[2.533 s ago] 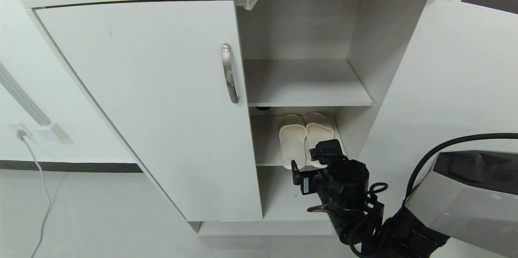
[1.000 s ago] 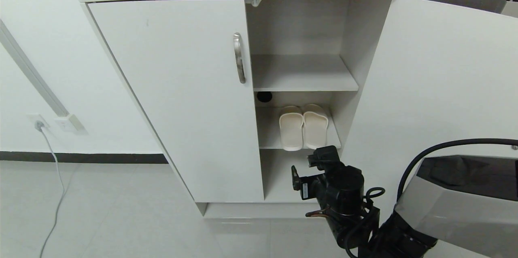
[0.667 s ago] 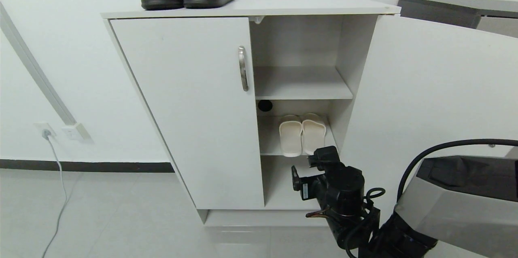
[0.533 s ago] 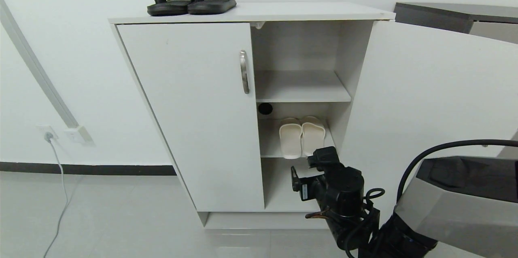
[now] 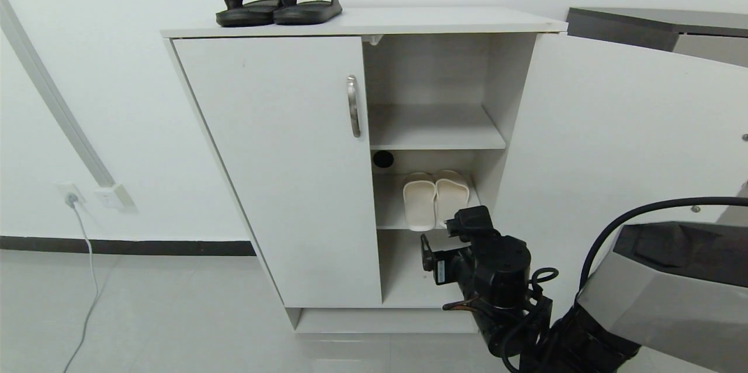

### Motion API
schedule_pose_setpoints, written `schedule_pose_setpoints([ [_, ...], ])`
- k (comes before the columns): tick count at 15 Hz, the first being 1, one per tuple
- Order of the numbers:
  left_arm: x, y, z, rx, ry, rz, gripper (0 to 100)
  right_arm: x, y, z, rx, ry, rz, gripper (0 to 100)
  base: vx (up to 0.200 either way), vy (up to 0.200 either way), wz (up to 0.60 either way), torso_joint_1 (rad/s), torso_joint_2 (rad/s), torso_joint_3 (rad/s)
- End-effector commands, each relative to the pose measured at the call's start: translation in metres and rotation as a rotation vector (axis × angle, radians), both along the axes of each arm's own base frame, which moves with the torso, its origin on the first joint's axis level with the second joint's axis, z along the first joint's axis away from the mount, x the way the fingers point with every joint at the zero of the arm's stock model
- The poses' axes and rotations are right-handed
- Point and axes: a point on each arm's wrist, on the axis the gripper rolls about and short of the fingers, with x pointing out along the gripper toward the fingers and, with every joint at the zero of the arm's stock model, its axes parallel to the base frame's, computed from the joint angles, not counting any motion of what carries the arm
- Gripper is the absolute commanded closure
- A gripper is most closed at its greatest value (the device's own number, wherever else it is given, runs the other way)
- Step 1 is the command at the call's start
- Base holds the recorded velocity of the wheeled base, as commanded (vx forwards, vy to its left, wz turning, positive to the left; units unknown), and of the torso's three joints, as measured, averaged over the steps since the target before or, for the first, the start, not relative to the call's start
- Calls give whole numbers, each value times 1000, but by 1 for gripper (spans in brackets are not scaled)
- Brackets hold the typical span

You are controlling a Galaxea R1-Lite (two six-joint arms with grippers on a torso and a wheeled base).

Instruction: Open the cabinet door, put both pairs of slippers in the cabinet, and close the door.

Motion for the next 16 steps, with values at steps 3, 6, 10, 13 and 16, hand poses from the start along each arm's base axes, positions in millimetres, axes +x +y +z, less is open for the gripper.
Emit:
schedule_pose_setpoints([
  [3,0,0,0,0,0,0,100,-1,0,2,4,-4,2,0,0,0,0,0,0,0],
  [6,0,0,0,-1,2,0,100,-3,0,1,1,-1,7,0,0,200,0,1,2,1],
  [10,0,0,0,0,0,0,100,-5,2,1,1,-1,11,0,0,200,0,7,4,2],
  [13,0,0,0,-1,0,0,100,-5,2,1,0,0,11,0,0,200,0,2,2,4],
  [16,0,0,0,-1,0,0,100,-5,2,-1,-4,3,11,0,0,200,0,-1,1,2],
])
